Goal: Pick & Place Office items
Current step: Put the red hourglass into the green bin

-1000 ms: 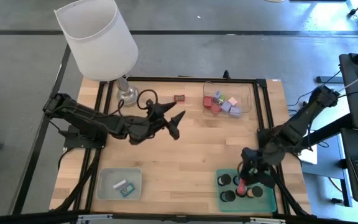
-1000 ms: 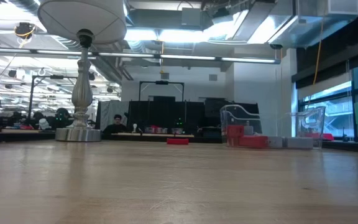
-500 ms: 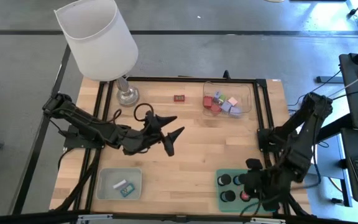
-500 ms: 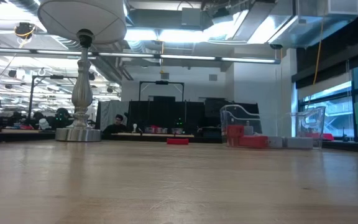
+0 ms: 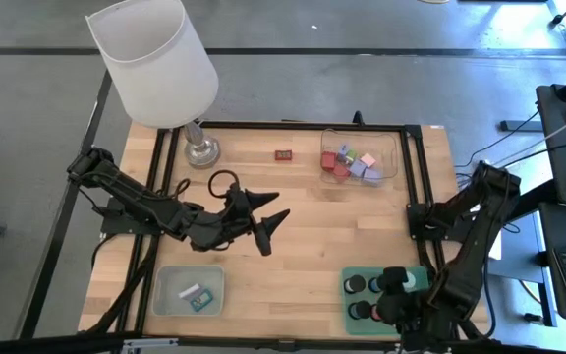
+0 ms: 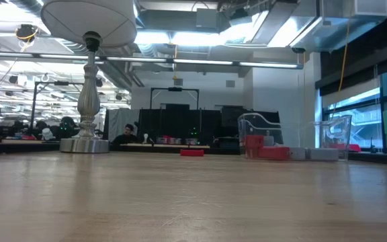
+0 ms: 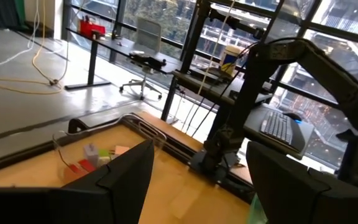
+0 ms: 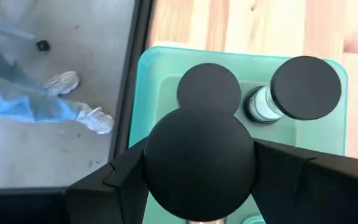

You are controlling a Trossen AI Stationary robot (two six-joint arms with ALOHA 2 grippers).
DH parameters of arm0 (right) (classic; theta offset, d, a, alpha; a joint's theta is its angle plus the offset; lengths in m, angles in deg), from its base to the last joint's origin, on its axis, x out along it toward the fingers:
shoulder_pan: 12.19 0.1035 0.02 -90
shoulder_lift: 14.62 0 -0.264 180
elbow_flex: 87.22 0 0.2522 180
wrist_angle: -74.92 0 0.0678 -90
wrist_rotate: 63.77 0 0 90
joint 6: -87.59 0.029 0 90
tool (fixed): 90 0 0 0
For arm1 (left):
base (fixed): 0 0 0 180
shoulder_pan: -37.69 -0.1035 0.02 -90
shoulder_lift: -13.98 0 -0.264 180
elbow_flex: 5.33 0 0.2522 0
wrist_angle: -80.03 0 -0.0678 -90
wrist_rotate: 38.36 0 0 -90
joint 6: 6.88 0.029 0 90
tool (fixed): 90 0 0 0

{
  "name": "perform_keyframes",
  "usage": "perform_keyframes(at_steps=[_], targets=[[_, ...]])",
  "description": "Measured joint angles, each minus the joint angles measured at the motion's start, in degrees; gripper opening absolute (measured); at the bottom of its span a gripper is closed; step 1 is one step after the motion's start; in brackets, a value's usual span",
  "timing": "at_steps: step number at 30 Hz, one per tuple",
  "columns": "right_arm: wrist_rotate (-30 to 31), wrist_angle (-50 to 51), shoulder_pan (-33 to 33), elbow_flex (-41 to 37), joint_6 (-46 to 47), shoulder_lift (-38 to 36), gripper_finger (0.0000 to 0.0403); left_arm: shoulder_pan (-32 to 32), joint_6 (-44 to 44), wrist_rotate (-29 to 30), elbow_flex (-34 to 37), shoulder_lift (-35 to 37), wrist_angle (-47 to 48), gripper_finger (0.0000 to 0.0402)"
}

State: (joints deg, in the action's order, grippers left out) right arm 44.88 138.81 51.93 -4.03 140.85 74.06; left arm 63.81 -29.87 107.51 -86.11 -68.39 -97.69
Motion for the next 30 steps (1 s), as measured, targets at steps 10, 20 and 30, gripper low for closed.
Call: perform_keyframes(at_steps=[10,20,30], targets=[[-0.02,-0.04,1.54,0.02,3.36,5.24,0.0217,0.86,-0.46,0.03,0.0,0.0,-0.09,0.0253],[0.19,-0.07,1.74,0.0,6.31,9.97,0.0217,0.86,-0.39,0.03,0.0,0.0,0.13,0.0253],[-0.07,-0.46,1.72,0.0,13.1,10.1,0.0255,0.86,-0.31,0.03,0.0,0.0,0.15,0.0253]])
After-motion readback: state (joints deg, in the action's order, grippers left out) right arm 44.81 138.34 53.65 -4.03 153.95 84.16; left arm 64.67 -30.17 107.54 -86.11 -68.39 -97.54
